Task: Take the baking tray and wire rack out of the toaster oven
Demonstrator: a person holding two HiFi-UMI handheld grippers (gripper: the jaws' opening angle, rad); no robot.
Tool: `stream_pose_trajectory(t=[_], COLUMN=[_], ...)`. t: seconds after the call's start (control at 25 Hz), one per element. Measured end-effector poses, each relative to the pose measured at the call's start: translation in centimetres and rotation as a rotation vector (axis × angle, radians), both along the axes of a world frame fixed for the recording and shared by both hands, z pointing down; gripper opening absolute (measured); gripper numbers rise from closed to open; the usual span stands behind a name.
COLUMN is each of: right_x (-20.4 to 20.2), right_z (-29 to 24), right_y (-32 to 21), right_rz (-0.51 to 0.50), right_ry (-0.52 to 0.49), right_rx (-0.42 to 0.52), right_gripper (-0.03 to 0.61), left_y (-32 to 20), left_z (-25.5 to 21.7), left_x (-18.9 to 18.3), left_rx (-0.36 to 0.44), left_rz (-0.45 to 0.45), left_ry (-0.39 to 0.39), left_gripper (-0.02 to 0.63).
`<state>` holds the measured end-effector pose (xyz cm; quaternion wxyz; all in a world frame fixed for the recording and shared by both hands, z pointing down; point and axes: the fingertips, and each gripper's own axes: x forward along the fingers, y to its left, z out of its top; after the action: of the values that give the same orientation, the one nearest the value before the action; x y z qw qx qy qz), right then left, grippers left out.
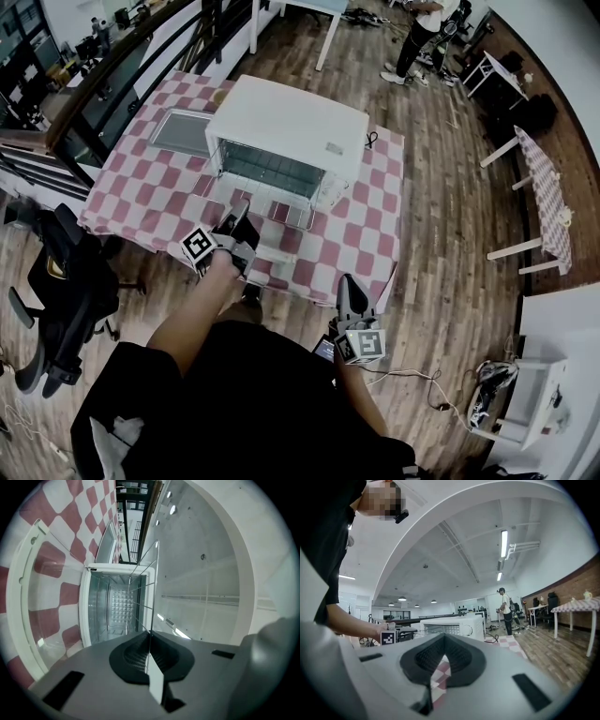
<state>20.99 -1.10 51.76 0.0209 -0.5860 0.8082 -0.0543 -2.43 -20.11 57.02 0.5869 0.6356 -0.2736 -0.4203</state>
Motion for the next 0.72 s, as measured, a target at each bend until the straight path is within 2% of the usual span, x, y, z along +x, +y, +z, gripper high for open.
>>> stream_pose_trajectory(t=[0.16, 0.4, 0.72], right_x=[-0.3, -0.7, -0.2], right_z=[-0.1, 0.3, 0.6], right_y=[0.2, 0.5, 0.4], right_rz=[-0.001, -0.011, 0.002], right_ry=[-0.009, -0.001, -0.006], right_rx=[0.005, -0.004, -0.017], right_gripper=[0.003, 0.003, 0.003], left_y=[0.2, 0.4, 0.2], left_z=[-0.7, 1.3, 2.2], left_x=[-0.1, -0.2, -0.4], left_rx=[0.020, -0.034, -0.036], left_rz=[0.002, -0.007, -0.028], left_ry=[0.007, -0.004, -0.018], left_gripper=[-0.009, -0.008, -0.006])
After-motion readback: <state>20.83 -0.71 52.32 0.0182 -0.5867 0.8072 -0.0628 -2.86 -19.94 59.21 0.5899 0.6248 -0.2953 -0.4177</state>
